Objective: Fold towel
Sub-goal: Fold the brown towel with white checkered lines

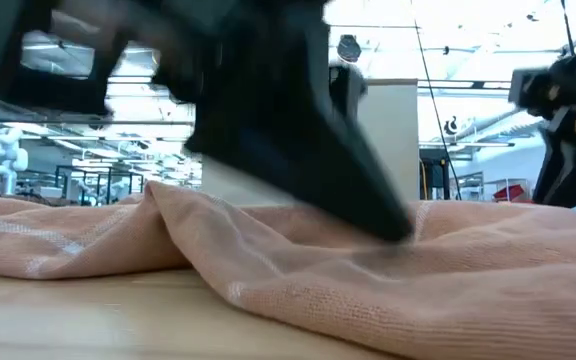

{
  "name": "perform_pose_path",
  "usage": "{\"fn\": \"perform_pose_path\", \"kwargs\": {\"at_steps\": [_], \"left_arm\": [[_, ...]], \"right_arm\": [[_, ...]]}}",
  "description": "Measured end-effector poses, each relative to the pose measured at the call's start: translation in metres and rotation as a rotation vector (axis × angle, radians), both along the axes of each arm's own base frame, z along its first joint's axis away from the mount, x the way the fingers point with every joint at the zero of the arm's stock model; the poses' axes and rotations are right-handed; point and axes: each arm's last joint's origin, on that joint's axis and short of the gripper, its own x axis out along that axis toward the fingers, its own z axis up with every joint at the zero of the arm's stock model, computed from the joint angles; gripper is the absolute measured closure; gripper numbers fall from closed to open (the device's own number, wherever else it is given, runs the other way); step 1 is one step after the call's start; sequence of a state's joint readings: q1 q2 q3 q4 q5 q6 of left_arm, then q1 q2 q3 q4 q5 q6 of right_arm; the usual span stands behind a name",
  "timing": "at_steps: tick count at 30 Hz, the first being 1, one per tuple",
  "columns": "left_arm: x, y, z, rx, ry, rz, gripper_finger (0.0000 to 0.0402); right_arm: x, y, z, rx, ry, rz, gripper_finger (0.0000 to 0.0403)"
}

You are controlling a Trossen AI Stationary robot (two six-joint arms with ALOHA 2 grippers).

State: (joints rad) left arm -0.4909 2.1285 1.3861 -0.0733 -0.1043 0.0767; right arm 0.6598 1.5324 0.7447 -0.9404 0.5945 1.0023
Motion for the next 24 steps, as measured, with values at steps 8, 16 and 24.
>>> {"fn": "perform_pose_path", "kwargs": {"at_steps": [8,16,24], "left_arm": [[0.002,-0.015,0.032,-0.134,-0.169,-0.085,0.033],[0.0,-0.029,0.034,-0.201,-0.214,-0.146,0.033],[0.002,-0.026,0.03,-0.204,-0.189,-0.113,0.0313]], "right_arm": [[0.002,0.027,0.016,0.119,-0.139,0.135,0.0298],[0.007,0.04,0.018,0.177,-0.209,0.221,0.0298],[0.021,0.057,0.024,0.344,-0.298,0.353,0.0298]]}}
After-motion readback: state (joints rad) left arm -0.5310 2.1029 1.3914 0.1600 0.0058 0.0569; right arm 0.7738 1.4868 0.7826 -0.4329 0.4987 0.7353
